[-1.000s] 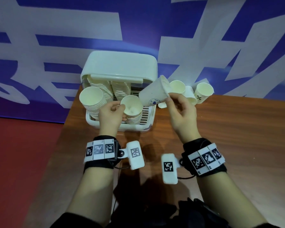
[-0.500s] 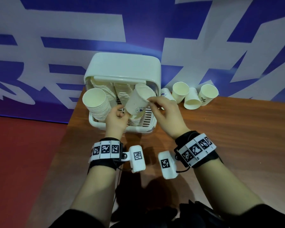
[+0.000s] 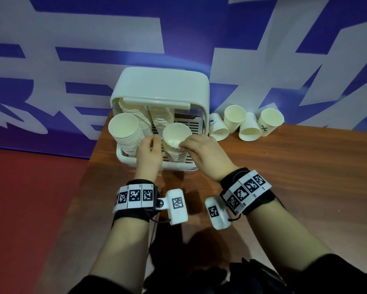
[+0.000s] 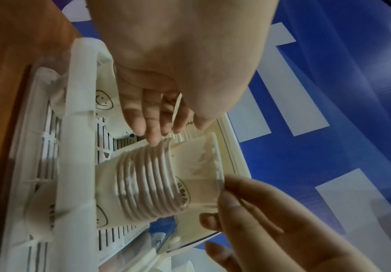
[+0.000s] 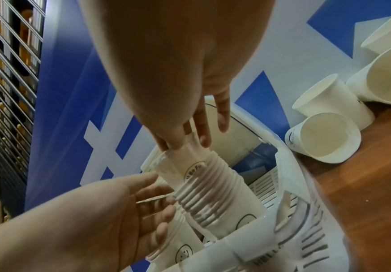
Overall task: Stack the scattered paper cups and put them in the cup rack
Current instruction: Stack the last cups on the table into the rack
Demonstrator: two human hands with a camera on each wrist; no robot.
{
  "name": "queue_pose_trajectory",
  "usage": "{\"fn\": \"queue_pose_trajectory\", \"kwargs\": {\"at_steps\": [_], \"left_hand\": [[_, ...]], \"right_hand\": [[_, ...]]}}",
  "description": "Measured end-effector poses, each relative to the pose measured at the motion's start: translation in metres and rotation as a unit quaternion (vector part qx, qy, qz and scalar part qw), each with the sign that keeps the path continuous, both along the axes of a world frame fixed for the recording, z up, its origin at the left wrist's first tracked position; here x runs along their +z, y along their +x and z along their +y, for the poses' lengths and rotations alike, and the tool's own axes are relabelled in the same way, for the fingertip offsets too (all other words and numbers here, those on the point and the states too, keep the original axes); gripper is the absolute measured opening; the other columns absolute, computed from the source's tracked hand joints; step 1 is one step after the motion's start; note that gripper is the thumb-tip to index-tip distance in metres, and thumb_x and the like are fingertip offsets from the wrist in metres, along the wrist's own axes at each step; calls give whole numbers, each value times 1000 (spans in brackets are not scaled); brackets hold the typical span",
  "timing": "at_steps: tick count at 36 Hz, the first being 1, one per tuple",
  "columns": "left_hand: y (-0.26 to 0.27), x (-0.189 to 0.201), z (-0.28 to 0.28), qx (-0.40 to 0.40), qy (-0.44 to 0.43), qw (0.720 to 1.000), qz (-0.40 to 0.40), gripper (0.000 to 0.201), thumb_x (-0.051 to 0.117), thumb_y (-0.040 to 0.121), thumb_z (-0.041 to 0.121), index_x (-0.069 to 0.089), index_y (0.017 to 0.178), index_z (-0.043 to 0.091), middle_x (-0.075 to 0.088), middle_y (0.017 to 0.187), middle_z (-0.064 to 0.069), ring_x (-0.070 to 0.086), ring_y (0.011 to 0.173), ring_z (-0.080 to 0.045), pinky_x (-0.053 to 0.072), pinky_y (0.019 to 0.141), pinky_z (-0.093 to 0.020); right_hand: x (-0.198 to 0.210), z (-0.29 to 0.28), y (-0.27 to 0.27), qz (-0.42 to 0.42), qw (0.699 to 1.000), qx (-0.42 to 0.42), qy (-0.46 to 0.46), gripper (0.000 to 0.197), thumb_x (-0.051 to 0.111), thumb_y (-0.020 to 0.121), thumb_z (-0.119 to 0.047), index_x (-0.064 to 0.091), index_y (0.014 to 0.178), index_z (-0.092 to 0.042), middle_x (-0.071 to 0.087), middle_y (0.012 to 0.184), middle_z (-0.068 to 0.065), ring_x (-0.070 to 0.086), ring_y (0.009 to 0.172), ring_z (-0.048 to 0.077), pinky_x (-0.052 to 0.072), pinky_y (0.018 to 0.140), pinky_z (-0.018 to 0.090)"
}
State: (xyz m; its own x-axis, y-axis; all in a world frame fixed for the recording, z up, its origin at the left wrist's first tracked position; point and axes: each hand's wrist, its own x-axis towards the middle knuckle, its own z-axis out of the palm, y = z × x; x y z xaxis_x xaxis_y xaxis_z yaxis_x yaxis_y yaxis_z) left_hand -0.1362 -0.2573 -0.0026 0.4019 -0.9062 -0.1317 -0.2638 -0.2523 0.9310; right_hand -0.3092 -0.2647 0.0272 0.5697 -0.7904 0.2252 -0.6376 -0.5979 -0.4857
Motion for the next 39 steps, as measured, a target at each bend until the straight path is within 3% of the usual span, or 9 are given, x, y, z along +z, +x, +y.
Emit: {"fn": "queue_pose_trajectory", "kwargs": {"at_steps": [3, 7, 12, 17, 25, 28, 31, 35, 39], "left_hand": [[-3, 4, -1, -2, 4, 1000, 11, 12, 45, 99, 31, 52, 90, 32, 61, 95, -8, 62, 96, -41, 50, 87, -56], [-4, 5, 1, -7, -6, 1000, 13, 12, 46, 99, 33, 52, 88, 32, 62, 91, -5, 63, 93, -36, 52, 85, -51], [-5, 0, 1, -11, -10, 999, 28, 6, 50, 98, 25, 55, 96, 22, 61, 85, -3, 63, 77, -24, 51, 73, -36], [-3, -4, 1, -15, -7, 1000, 27, 8, 51, 98, 25, 56, 100, 18, 60, 84, -2, 62, 72, -19, 49, 71, -32], [-4, -5, 2, -15, -5, 1000, 22, 6, 53, 97, 22, 57, 96, 18, 59, 77, 3, 61, 72, -20, 49, 71, -33], [-5, -5, 0, -4, 4, 1000, 11, 5, 54, 96, 22, 56, 95, 17, 63, 85, -5, 61, 74, -23, 51, 72, -35], [-5, -3, -2, 1, 20, 999, -30, 14, 56, 94, 26, 59, 100, 13, 63, 101, -11, 64, 87, -28, 53, 84, -44], [-8, 7, 0, 27, 13, 996, -90, 38, 58, 94, 28, 53, 122, 4, 45, 128, -13, 56, 106, -24, 44, 98, -37], [-15, 17, 6, 36, -78, 987, -139, 38, 59, 93, 28, 54, 121, 2, 45, 124, -14, 54, 110, -31, 44, 98, -48]], "right_hand": [[-4, 0, 2, -24, 1000, -8, 8, 27, 46, 94, -22, 65, 111, -13, 59, 117, 8, 58, 103, 30, 48, 84, 49], [-5, 0, 3, -65, 996, -50, 36, 33, 49, 95, -21, 57, 125, -11, 47, 134, 12, 56, 110, 29, 49, 86, 49], [-8, -3, 4, -28, 990, -103, 93, 49, 47, 98, -31, 39, 142, -12, 38, 146, 7, 40, 131, 24, 40, 102, 47], [-12, -7, 6, 1, 982, -121, 142, 54, 43, 98, -37, 33, 145, -13, 42, 146, 6, 41, 131, 23, 36, 104, 47], [-15, -6, 7, 19, 987, -116, 112, 50, 42, 99, -36, 36, 144, -17, 54, 132, 8, 50, 120, 26, 42, 96, 46], [-16, -5, 7, 42, 987, -119, 103, 51, 39, 99, -40, 33, 145, -20, 58, 126, 9, 52, 116, 27, 43, 93, 46], [-14, -6, 5, 60, 985, -121, 108, 51, 38, 99, -41, 30, 146, -21, 57, 127, 11, 52, 116, 28, 44, 93, 45], [-8, -6, -1, 37, 981, -128, 144, 57, 42, 98, -43, 27, 147, -19, 46, 142, 10, 46, 126, 27, 40, 100, 45], [-5, -5, -18, -31, 975, -151, 163, 57, 48, 96, -38, 29, 146, -17, 47, 140, 10, 51, 121, 26, 43, 98, 45]]}}
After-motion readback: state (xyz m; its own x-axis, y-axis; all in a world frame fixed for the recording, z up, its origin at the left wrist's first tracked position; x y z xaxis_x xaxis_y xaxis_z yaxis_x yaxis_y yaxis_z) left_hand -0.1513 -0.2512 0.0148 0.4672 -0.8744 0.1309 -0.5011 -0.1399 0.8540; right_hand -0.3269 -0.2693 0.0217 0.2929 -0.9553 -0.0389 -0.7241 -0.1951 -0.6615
